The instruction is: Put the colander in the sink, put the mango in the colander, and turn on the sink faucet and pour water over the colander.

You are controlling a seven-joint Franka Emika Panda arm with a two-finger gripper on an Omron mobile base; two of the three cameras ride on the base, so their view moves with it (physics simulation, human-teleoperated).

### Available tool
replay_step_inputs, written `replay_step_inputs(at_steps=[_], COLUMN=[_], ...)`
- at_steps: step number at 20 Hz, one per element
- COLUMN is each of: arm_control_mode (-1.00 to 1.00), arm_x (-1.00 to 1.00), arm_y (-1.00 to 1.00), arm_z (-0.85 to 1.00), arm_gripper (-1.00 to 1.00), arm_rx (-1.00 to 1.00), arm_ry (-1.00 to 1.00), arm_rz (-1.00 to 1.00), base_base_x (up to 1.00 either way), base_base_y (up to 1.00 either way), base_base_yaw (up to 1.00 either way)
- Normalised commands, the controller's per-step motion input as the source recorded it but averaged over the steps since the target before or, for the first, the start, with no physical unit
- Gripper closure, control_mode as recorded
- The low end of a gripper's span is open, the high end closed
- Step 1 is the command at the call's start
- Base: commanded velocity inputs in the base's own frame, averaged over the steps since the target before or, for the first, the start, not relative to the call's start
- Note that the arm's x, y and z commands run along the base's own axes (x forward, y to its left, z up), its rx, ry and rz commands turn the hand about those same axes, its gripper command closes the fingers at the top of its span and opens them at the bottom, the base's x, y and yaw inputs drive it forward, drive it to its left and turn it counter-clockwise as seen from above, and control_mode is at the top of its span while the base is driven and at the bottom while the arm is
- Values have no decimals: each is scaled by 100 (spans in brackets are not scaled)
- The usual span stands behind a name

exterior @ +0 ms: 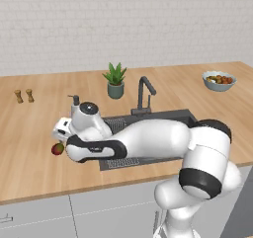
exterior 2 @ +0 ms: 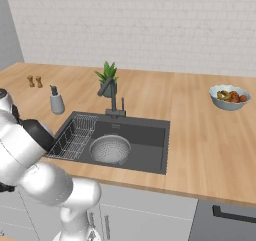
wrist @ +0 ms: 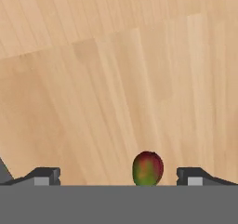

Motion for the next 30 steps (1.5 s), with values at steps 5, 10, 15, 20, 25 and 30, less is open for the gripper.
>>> replay_step_inputs(at_steps=[5, 10, 15, 20, 25, 30], arm_control_mode=[-100, -100, -100, -100, -100, -100], arm_x=[23, 25, 29, 22, 19, 20], arm_y=[43, 19, 8, 5, 5, 7], arm_z=[0, -1, -9, -22, -27, -28], arm_gripper=[-100, -100, -100, -100, -100, -100], arm_rx=[-7, -13, -13, -9, -1, 0], arm_ry=[2, 2, 6, 10, 9, 5], arm_rz=[0, 0, 0, 0, 0, 0], base_base_x=[0, 0, 0, 0, 0, 0], base_base_y=[0, 0, 0, 0, 0, 0], base_base_yaw=[0, 0, 0, 0, 0, 0])
